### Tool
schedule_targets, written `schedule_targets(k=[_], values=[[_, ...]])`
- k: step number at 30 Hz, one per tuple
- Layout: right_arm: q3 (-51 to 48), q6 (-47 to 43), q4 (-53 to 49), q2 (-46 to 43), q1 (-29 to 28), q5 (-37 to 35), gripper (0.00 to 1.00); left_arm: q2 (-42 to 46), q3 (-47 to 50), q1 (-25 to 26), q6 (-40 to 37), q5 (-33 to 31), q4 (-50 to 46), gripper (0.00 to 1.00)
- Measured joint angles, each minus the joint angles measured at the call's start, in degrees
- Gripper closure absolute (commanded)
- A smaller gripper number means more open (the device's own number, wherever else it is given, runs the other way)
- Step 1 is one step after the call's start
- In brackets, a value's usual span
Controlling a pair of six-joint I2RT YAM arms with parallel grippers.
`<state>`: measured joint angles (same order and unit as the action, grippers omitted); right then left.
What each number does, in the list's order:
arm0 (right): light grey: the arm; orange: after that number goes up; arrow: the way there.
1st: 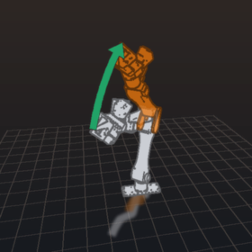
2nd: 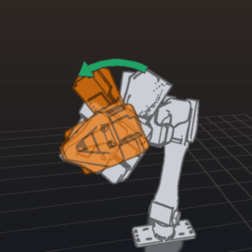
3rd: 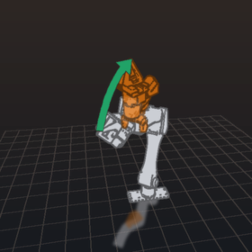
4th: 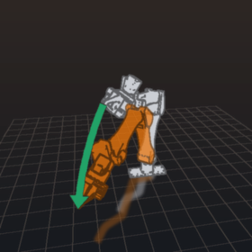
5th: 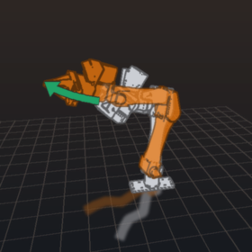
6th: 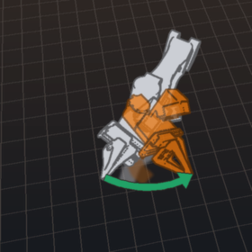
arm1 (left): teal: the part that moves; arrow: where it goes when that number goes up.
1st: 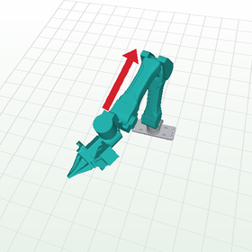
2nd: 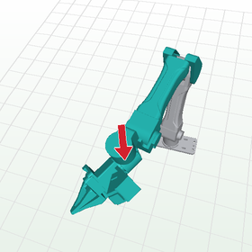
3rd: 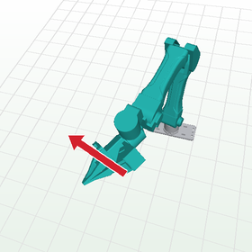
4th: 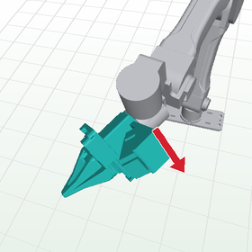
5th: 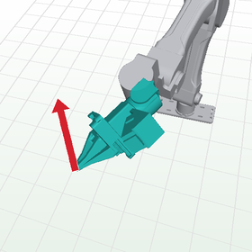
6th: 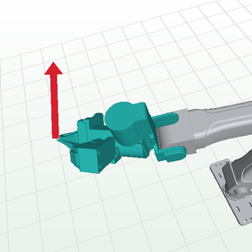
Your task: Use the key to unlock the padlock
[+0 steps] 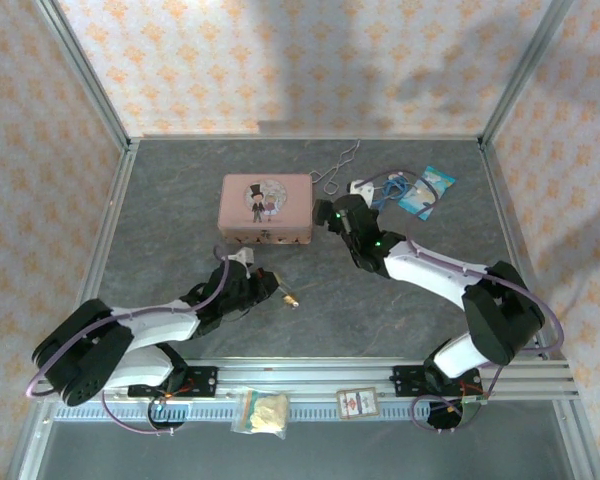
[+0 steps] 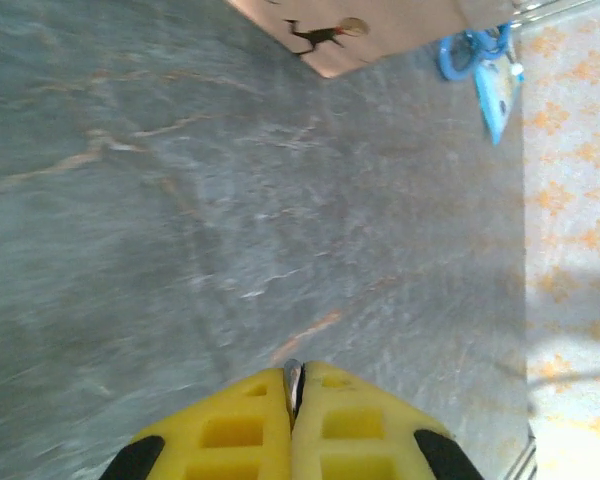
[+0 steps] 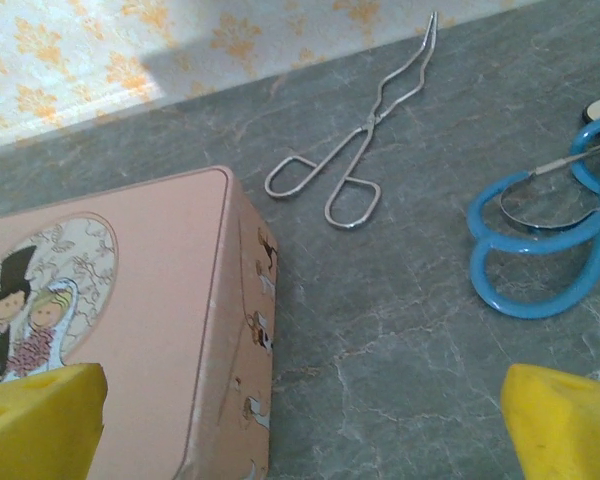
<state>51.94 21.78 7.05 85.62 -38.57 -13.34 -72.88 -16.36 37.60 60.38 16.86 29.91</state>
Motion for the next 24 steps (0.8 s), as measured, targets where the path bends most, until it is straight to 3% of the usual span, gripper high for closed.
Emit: schedule_targets(k=[6, 9, 17, 24], values=[[-0.7, -0.24, 0.33, -0.44, 0.0, -0.42, 0.0, -6.56, -0.04, 1.03, 2.58, 0.92, 7.61, 1.0], [-1.88, -0.68, 0.66, -0.85, 0.0, -0.87, 0.0, -8.2, -0.02, 1.03, 3.23, 0.52, 9.51, 0.95], [-3.26, -1.99, 1.44, -0.94, 0.9, -2.4, 0.0, -9.55, -0.48, 1.03, 2.84, -1.46, 6.88, 0.45], [-5.14, -4.33, 2.05, -2.29, 5.66, -3.17, 0.0, -1.81, -4.37, 0.11, -1.2, -6.38, -3.54, 0.25]])
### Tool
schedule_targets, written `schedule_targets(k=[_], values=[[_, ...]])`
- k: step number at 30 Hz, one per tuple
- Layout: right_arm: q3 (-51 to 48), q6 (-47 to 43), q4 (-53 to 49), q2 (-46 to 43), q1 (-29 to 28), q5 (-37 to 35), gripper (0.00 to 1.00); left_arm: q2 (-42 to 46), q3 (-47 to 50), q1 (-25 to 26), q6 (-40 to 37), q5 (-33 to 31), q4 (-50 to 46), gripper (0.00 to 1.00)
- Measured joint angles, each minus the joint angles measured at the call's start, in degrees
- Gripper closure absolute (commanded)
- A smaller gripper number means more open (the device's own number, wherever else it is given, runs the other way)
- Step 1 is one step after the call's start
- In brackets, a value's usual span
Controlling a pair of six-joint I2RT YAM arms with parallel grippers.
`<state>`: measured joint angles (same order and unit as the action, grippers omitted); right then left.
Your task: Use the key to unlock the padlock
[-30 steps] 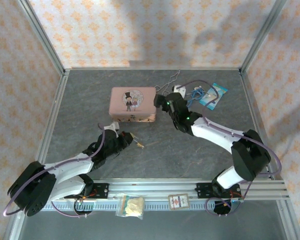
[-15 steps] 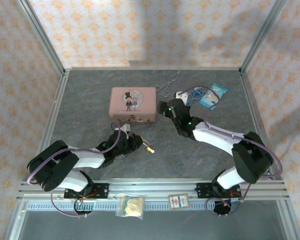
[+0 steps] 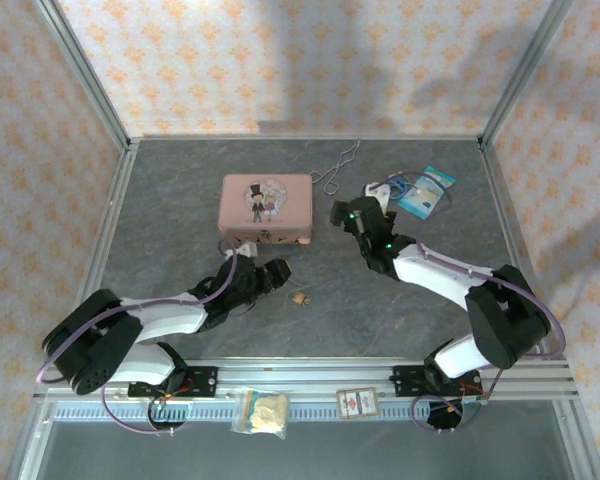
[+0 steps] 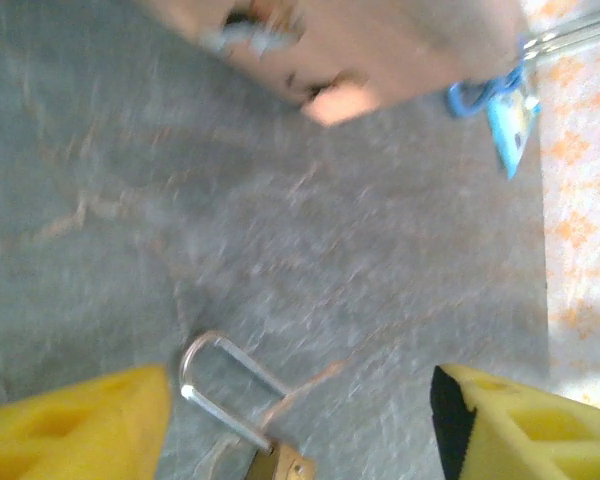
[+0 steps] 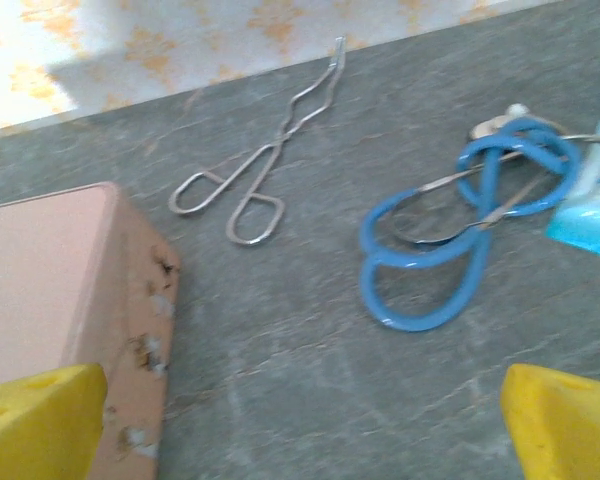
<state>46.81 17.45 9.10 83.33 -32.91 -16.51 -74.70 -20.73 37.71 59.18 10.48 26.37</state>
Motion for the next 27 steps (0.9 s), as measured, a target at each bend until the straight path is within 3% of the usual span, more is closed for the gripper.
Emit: schedule_targets(k=[3, 7, 15, 21, 27], values=[[-2.49, -2.01, 0.85, -2.32, 4.5, -0.11, 0.0, 5.66, -2.1, -3.69, -3.63, -2.86, -4.83, 0.18], [-6.56, -5.42, 3.32, -5.4, 11.87, -0.15, 0.0, 13.16, -4.76, -11.74, -9.84, -8.31, -10.91, 0.01], [-15.74, -11.54, 11.26, -6.36, 24.28, 1.99, 0.0, 16.68, -10.86, -23.54, -25.38, -23.91, -15.19, 0.01], [-20.94, -13.31, 22.62, -3.69, 28.15, 4.63, 0.0, 11.72, -9.77, -28.74, -33.88, -32.96, -10.73, 0.01], [-21.18, -16.17, 34.71, 3.06, 28.26, 6.01, 0.0, 6.25, -0.61, -30.32, -41.55, -39.04, 5.38, 0.01]])
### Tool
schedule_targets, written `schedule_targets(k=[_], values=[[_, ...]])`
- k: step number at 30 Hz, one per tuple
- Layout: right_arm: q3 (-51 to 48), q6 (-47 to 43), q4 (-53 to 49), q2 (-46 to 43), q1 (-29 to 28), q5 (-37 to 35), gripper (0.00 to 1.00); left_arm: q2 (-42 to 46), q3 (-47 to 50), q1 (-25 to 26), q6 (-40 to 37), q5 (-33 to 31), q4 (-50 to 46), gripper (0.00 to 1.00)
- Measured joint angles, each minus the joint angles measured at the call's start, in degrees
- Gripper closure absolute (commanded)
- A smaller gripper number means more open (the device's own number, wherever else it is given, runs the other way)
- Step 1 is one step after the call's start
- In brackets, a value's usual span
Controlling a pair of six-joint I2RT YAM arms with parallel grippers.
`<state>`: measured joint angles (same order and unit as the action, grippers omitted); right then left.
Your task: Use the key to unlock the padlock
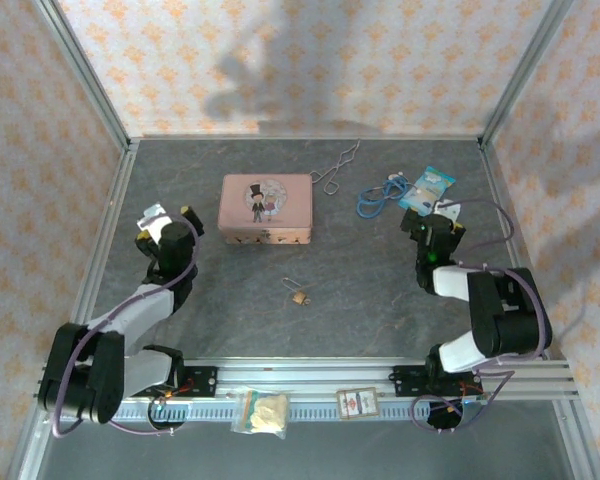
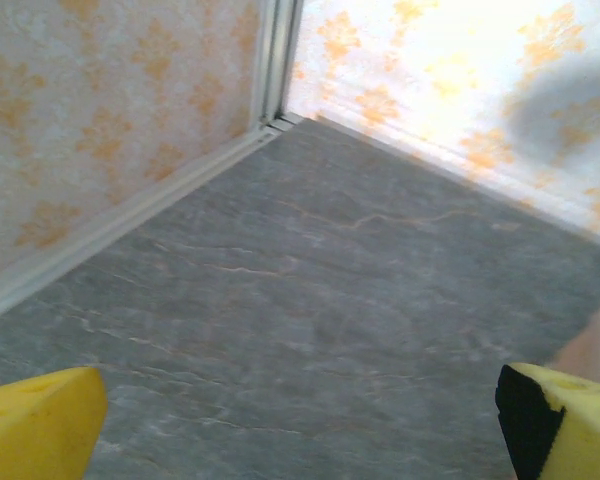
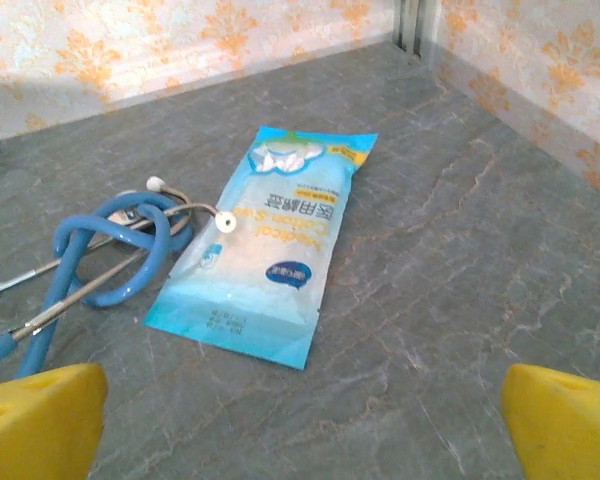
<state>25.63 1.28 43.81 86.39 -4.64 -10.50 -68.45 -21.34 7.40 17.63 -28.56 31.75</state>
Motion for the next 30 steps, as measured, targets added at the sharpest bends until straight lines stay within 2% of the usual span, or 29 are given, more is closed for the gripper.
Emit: schedule_targets(k=[5, 9, 11, 17, 19, 30], values=[[-4.37, -1.64, 8.61, 0.96, 0.11, 2.01, 0.0, -8.04, 3.93, 0.0, -7.32, -1.95, 13.99, 0.01], [-11.98, -1.6, 19.37, 1.05, 0.66, 2.6, 0.0, -12.41, 7.04, -0.02, -12.02, -0.39, 26.56, 0.01], [-13.66, -1.55, 20.74, 1.22, 1.07, 2.58, 0.0, -15.21, 8.72, -0.07, -14.08, 1.14, 32.61, 0.01], [-13.73, -1.55, 25.53, 1.11, 1.11, 2.6, 0.0, -16.72, 9.2, -3.19, -16.17, 10.64, 38.27, 0.01], [-13.73, -1.55, 25.86, 1.09, 1.11, 2.6, 0.0, -18.49, 10.19, -4.52, -16.2, 13.09, 43.04, 0.01], [-13.73, -1.55, 26.12, 1.09, 1.11, 2.6, 0.0, -19.34, 11.19, -5.05, -16.17, 15.78, 44.52, 0.01]])
